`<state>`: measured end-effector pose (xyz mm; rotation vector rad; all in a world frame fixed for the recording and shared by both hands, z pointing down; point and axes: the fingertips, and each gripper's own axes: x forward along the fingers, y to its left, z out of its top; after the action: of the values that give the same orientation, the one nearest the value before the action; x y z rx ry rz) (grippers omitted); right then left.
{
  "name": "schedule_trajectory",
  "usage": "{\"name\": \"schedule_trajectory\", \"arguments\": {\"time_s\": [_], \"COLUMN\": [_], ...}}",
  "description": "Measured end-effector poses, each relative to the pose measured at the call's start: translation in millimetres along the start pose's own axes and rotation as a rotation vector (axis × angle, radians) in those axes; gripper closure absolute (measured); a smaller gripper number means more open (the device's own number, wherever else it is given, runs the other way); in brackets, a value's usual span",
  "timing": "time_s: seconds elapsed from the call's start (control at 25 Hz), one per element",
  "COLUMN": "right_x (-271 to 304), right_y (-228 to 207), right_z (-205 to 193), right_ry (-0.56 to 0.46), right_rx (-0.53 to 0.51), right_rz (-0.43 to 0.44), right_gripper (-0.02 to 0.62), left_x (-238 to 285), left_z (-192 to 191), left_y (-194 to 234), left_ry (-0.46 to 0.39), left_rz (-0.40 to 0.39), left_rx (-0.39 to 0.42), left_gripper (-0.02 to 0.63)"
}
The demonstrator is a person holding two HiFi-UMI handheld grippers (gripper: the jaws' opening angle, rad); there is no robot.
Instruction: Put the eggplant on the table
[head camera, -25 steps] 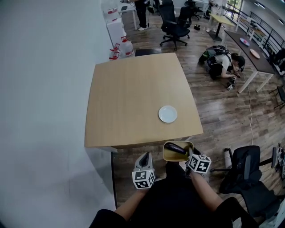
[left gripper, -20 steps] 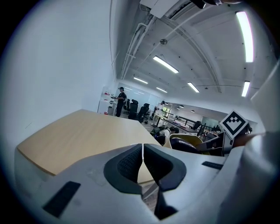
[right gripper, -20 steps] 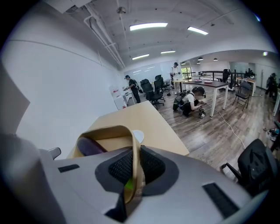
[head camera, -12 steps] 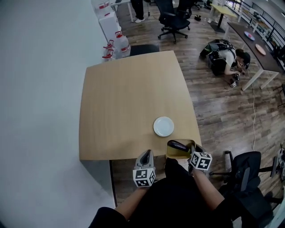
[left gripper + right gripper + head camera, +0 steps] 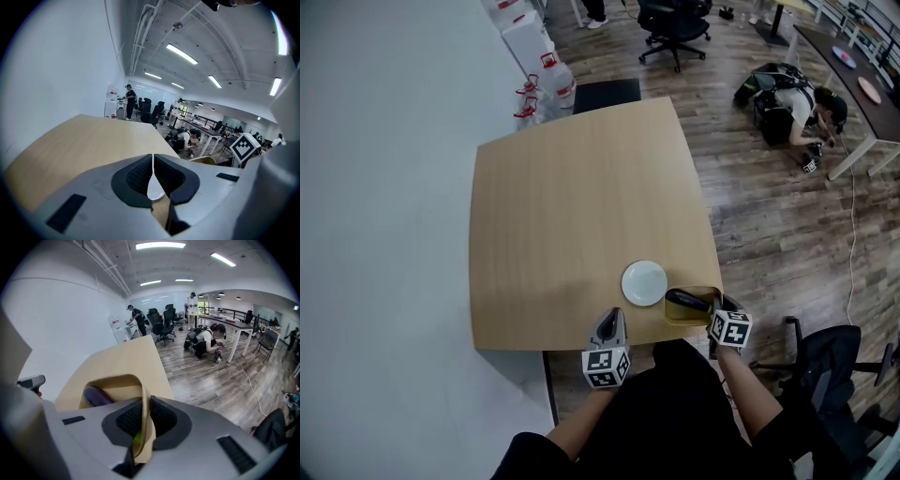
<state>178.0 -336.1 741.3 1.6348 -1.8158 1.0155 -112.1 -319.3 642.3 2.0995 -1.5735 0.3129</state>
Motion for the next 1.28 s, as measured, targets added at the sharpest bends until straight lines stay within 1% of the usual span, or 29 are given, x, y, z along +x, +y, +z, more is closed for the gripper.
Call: {"name": "schedule_trajectory", "arguments": {"time_s": [0.28, 0.48, 0.72, 0.84, 0.96, 1.04, 1.08, 1.16, 1.28], "right_x": [42, 69, 95, 103, 108, 111, 113, 114, 111], "right_y": [-28, -35, -48, -50, -50, -51, -51, -53, -52], "right_z": [2, 8, 0, -5, -9, -10, -10, -9, -7], "right_ry": [0.057, 0.084, 0.122, 0.139, 0.157, 0.167, 0.169, 0.171, 0.162], "right_rx": [0.013, -0.037, -0.064, -0.076, -0.084, -0.074, -0.07, -0.067, -0.058], "right_rz": [0.013, 0.012, 0.012, 0.025, 0.05, 0.055, 0.055, 0.052, 0.05], "right_gripper": [0.514, 0.514, 0.514, 0.514, 0.514, 0.514, 0.509, 0.466, 0.428], "left_x": [32, 43, 45, 44, 44, 48, 50, 54, 52], "left_z": [6, 8, -1, -7, -8, -7, -6, -3, -1], "left_y": [-8, -10, -9, -7, -7, -10, -12, -14, -14], "left_ry": [0.035, 0.071, 0.097, 0.119, 0.131, 0.13, 0.13, 0.129, 0.122], "left_rz": [0.036, 0.05, 0.083, 0.1, 0.1, 0.093, 0.09, 0.085, 0.083], "left_rx": [-0.014, -0.015, -0.013, -0.016, -0.012, 0.005, 0.014, 0.015, 0.011], "left_gripper": [0.586, 0.586, 0.586, 0.586, 0.586, 0.586, 0.586, 0.586, 0.586]}}
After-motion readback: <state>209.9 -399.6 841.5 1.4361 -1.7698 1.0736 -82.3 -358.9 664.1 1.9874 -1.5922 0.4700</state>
